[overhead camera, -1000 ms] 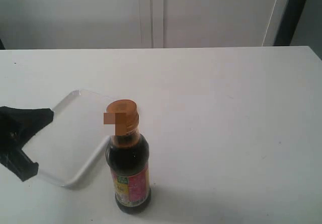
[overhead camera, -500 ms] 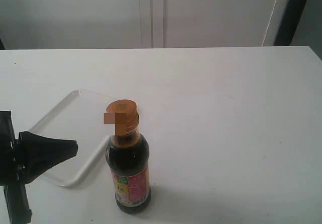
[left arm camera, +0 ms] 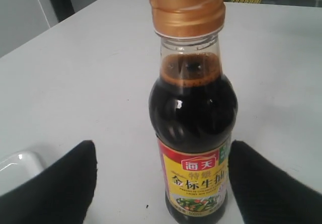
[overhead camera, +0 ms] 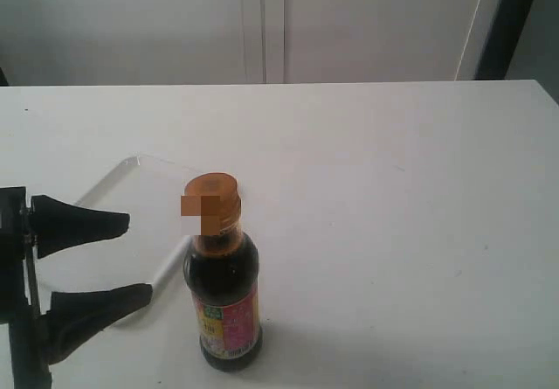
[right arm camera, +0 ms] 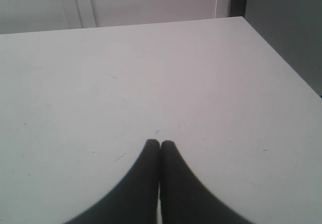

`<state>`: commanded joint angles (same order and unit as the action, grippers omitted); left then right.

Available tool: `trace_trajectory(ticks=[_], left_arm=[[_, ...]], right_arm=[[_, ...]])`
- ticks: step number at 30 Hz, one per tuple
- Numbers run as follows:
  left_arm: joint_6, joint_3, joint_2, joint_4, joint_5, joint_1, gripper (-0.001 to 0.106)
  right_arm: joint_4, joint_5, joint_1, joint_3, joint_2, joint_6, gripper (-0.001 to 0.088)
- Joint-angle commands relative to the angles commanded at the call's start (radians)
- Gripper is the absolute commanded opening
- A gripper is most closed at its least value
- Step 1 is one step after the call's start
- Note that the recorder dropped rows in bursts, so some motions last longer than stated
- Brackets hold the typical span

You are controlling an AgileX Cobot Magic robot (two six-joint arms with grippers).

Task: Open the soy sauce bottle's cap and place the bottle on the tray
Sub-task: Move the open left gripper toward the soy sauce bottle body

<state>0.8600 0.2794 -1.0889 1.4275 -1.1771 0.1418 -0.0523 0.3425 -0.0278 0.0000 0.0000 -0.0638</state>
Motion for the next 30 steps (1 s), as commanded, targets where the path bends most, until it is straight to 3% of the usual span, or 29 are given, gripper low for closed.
trace_trajectory(ticks=[5, 15, 18, 22, 26, 30], left_arm=[[-0.003, 0.0, -0.039, -0.021, -0.044, 0.002, 0.078], [-0.111, 0.0, -0.128, -0.097, 0.035, 0.152, 0.079], [-0.162, 0.0, -0.149, -0.146, 0.044, 0.163, 0.086], [-0.223, 0.0, -0.169, -0.203, 0.046, 0.177, 0.103], [-0.266, 0.0, -0.169, -0.269, 0.08, 0.246, 0.104], [-0.296, 0.009, -0.201, -0.352, 0.092, 0.279, 0.104]], right_arm=[[0.0, 0.0, 0.0, 0.0, 0.0, 0.0, 0.0], [0.0, 0.0, 0.0, 0.0, 0.0, 0.0, 0.0], [0.0, 0.0, 0.0, 0.0, 0.0, 0.0, 0.0], [0.0, 0.0, 0.0, 0.0, 0.0, 0.0, 0.0], [0.0, 0.0, 0.0, 0.0, 0.0, 0.0, 0.0], [0.0, 0.0, 0.0, 0.0, 0.0, 0.0, 0.0]])
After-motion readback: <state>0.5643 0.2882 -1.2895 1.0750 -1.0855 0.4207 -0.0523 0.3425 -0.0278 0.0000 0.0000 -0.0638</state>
